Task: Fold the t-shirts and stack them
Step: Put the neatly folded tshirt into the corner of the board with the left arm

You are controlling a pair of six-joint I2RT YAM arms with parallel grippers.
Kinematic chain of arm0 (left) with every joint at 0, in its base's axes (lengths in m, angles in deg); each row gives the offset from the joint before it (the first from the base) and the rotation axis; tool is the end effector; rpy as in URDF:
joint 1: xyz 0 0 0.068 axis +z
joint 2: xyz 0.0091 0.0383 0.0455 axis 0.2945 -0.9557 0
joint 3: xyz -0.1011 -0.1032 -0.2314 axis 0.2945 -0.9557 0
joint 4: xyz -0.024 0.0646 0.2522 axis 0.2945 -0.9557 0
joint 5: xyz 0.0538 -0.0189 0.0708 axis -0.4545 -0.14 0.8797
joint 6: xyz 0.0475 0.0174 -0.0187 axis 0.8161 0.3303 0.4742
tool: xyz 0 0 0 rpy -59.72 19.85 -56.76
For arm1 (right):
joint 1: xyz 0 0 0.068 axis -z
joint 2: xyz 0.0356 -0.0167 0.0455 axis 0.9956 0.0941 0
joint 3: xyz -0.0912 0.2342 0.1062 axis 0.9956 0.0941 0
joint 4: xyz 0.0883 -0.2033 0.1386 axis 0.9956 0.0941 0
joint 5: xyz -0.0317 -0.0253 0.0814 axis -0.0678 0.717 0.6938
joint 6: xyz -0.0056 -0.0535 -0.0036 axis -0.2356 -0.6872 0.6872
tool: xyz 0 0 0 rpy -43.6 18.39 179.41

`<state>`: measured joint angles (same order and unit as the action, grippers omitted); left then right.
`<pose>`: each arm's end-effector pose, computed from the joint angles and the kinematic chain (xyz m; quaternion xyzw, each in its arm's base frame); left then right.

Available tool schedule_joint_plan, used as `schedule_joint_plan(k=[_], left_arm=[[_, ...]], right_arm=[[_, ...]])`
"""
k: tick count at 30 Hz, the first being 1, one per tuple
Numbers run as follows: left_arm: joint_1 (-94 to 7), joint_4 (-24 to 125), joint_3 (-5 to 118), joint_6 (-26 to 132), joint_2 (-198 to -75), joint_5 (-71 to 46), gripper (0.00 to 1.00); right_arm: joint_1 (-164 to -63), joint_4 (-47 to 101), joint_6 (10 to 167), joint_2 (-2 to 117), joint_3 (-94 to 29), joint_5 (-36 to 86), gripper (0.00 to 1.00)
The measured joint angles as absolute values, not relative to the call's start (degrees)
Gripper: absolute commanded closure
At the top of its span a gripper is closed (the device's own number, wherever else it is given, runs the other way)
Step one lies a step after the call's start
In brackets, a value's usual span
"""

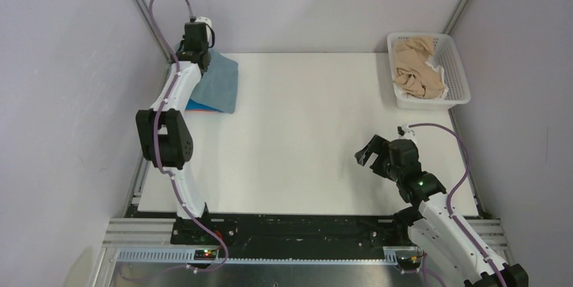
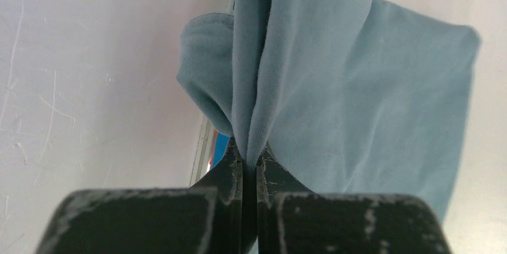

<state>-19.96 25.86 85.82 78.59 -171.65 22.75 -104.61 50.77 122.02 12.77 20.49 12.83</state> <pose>0.4536 -0.0063 0.3278 0.0083 0.8562 0.2479 0.4532 0.1384 0.0474 0.2035 0.1770 0.8805 0.1899 0.3967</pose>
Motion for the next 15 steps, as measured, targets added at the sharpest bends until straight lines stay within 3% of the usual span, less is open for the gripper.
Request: schedule_joint_plan(k=[13, 15], left_arm=[[-11.9, 25.6, 91.6, 79.4, -181.5, 21.6, 1.0], [-11.3, 25.5, 92.8, 79.3, -182.8, 21.4, 0.93]], right_arm=[[-104.6, 52.2, 122.0, 12.8, 20.5, 10.0, 0.01], [-104.6, 52.3, 122.1, 12.8, 20.5, 9.6, 0.01]])
